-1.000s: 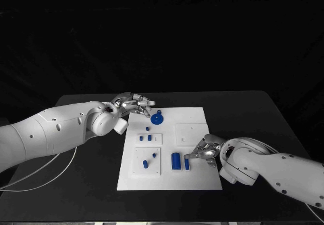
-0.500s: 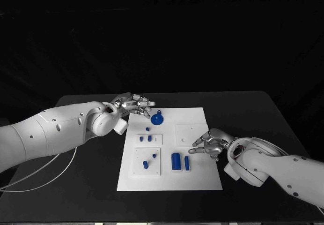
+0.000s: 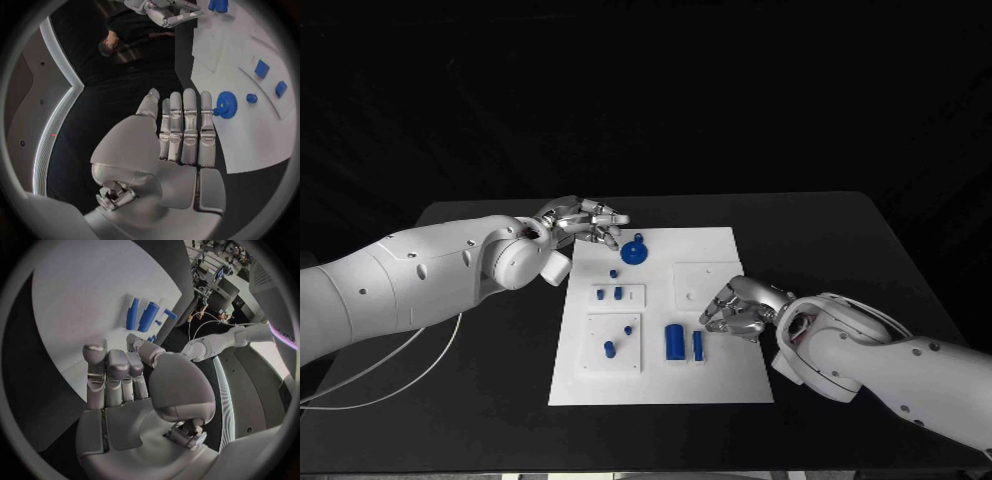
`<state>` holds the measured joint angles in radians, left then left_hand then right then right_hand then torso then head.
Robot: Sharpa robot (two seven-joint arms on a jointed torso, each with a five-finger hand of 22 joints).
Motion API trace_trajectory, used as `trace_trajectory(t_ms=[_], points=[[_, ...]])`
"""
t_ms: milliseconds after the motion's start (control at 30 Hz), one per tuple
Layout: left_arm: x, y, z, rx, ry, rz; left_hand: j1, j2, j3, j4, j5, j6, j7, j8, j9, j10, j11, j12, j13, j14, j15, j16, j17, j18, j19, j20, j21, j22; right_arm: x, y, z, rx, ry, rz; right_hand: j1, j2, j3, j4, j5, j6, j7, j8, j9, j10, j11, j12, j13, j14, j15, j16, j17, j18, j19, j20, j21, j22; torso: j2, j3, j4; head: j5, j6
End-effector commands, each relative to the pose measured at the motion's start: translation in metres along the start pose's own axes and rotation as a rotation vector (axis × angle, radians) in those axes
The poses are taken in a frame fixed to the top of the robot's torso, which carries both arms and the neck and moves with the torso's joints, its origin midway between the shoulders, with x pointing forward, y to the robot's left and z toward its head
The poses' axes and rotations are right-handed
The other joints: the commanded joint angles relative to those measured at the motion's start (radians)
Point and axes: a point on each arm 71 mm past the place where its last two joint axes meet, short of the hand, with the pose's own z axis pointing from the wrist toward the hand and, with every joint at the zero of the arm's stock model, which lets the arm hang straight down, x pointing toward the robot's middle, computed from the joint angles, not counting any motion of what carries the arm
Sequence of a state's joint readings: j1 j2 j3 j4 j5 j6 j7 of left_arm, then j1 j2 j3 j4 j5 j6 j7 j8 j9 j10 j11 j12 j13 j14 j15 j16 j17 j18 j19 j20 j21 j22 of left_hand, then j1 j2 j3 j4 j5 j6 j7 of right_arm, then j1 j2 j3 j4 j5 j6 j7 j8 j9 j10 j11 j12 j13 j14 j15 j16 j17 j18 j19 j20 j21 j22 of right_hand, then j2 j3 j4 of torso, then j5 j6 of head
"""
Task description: Assemble the parts on the task board
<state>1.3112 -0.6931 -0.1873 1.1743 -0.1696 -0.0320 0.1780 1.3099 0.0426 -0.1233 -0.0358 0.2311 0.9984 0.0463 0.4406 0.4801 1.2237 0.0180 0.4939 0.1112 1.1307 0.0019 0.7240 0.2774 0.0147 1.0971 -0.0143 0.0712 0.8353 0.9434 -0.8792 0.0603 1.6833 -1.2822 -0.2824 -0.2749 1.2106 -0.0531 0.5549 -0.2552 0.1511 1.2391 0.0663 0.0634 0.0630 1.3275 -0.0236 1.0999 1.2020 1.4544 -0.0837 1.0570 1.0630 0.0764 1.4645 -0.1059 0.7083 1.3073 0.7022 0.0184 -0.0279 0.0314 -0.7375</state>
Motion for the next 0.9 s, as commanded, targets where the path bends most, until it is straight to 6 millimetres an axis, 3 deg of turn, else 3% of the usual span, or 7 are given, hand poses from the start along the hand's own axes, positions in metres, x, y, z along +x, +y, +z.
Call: trace_trajectory(t_ms=[33, 900], points=[[0.002, -0.001, 0.0, 0.008, 0.017, 0.0, 0.002, 0.002, 0.004, 0.001, 0.005, -0.005, 0.002, -0.005, -0.001, -0.007, -0.002, 0.003, 0.0, -0.008, 0.001, 0.006, -0.002, -0.015, 0.007, 0.002, 0.003, -0.001, 0.007, 0.005, 0.0, -0.071, 0.028, -0.119, -0.008, 0.0, -0.002, -0.006, 0.001, 0.006, -0.001, 0.0, 0.001, 0.007, -0.001, 0.003, 0.001, -0.001, -0.009, 0.006, 0.001, -0.009, 0.038, -0.007, 0.003, 0.084, 0.0, 0.0, 0.0001, 0.0, -0.001], [0.001, -0.001, -0.001, 0.004, 0.018, 0.001, 0.003, 0.004, 0.005, 0.0, 0.006, -0.004, 0.001, -0.006, -0.002, -0.007, -0.003, 0.002, 0.0, -0.008, 0.001, 0.006, -0.002, -0.015, 0.007, 0.002, 0.003, -0.001, 0.025, 0.009, 0.004, -0.07, 0.055, -0.138, -0.021, 0.001, -0.009, -0.012, 0.03, 0.016, -0.005, -0.001, 0.001, 0.009, -0.006, 0.003, 0.003, 0.0, -0.008, 0.008, 0.004, -0.006, 0.037, -0.007, 0.016, 0.084, -0.001, -0.0009, -0.0005, 0.0, -0.012]])
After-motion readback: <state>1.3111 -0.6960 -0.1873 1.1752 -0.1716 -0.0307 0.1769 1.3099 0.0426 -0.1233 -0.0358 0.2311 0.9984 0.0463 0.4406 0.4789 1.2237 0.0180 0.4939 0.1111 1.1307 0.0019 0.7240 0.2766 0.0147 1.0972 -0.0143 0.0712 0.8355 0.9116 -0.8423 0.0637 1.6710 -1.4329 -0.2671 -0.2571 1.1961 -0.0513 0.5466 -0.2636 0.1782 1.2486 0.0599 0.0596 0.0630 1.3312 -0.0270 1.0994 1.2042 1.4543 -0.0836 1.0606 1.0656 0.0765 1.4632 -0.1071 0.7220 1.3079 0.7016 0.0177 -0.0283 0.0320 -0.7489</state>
